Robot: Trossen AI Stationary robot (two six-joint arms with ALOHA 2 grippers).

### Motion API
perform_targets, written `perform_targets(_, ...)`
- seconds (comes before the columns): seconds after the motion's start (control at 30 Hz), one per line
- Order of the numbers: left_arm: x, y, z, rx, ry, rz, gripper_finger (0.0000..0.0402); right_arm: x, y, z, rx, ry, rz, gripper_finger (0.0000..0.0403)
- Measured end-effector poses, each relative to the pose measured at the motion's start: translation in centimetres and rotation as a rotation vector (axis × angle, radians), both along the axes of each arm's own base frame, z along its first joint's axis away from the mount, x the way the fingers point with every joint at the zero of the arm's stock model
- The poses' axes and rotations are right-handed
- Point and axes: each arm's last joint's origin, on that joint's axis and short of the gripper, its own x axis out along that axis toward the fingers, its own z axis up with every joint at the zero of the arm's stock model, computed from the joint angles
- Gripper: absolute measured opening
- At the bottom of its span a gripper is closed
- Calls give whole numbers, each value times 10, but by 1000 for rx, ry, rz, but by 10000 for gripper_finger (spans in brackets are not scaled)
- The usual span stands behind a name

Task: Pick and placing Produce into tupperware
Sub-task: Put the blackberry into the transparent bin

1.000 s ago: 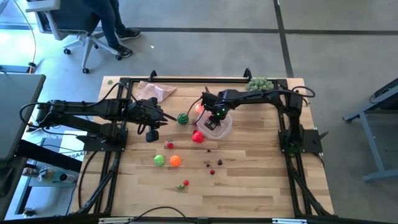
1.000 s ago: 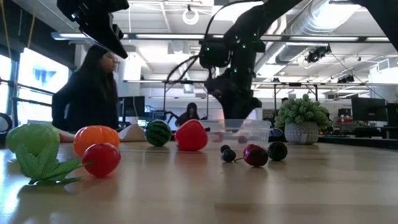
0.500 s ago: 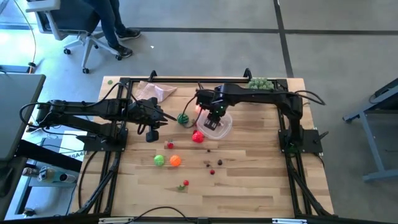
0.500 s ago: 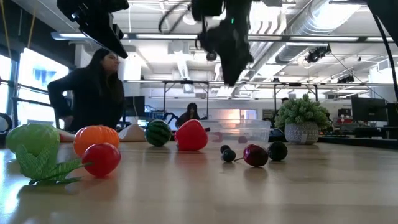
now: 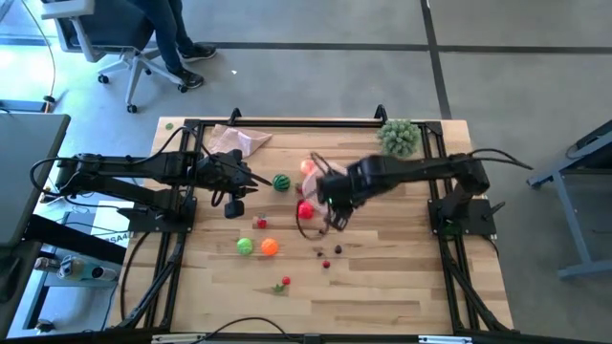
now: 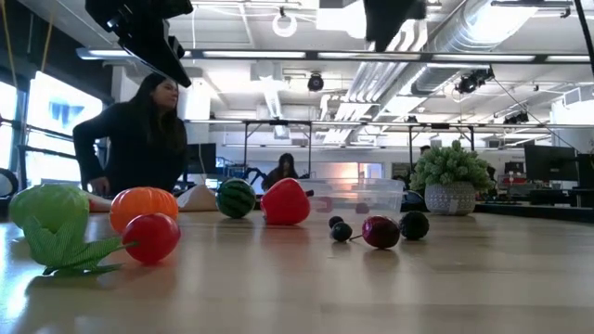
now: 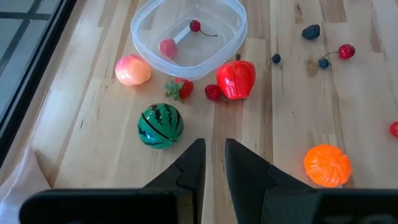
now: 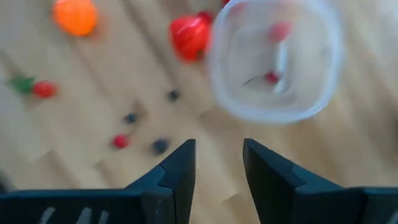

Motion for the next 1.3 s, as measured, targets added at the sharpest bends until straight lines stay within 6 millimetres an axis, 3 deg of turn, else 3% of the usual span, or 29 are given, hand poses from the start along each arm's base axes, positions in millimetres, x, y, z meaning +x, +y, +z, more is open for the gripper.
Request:
perform_targets(0.23,0,0,0,0,0,0,51,2,36,-8,118,-10,-166,126)
perform_targets(0.43,0,0,0,0,-2,0,51,21,52,-46,94,109,-135,126)
perform_targets(0.7,0,0,0,0,-2,0,51,43,58,-97,25,267,-5,130)
perform_targets(0.9,0,0,0,0,-3,0,51,49,61,-115,2,305,90,158)
perform_targets(1.17,0,0,0,1,-3,0,51,51,63,-123,-20,329,158,197)
perform_targets(1.3,0,0,0,0,-4,0,51,43,64,-145,-25,374,188,200)
